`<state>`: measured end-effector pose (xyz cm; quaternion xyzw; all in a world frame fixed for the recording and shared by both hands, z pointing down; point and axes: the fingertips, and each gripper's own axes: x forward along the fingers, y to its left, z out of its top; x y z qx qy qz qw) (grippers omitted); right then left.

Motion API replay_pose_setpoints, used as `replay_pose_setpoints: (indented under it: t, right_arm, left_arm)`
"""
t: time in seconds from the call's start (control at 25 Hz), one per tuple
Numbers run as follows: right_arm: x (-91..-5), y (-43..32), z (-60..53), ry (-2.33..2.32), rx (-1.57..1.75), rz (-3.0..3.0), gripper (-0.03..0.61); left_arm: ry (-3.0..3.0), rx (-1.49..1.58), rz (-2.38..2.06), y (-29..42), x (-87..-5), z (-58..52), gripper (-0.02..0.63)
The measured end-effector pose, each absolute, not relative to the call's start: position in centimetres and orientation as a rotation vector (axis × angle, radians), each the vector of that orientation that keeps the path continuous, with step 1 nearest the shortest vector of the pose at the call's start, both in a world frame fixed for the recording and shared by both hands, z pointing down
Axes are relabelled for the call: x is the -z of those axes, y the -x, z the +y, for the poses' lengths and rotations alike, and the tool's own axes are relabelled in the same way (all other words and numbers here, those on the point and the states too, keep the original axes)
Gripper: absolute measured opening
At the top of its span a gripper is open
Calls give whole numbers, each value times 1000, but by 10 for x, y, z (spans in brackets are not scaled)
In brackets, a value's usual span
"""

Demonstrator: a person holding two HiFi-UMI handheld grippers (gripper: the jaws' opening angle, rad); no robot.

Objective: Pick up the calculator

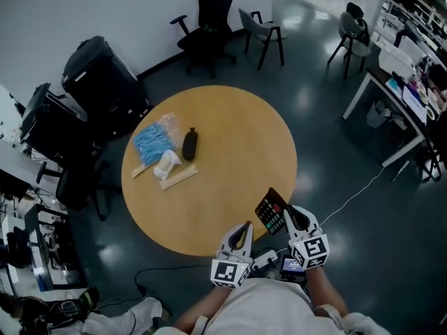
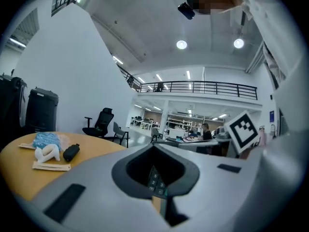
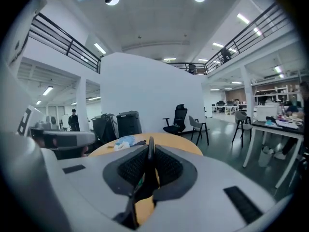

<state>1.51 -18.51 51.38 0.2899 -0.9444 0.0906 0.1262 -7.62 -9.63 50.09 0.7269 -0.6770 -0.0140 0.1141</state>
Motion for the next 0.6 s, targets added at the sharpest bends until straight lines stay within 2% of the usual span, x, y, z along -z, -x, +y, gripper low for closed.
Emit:
replay_pose_setpoints:
  t: [0.28, 0.6]
  right_arm:
    - [-489, -61, -109, -877, -261, -2781, 51]
    - [-484, -77, -86, -855, -225, -2810, 51]
  left_arm:
    - [-2150, 32, -1960, 27, -492, -59, 6]
    - [-2162, 31, -1946, 2, -490, -39, 6]
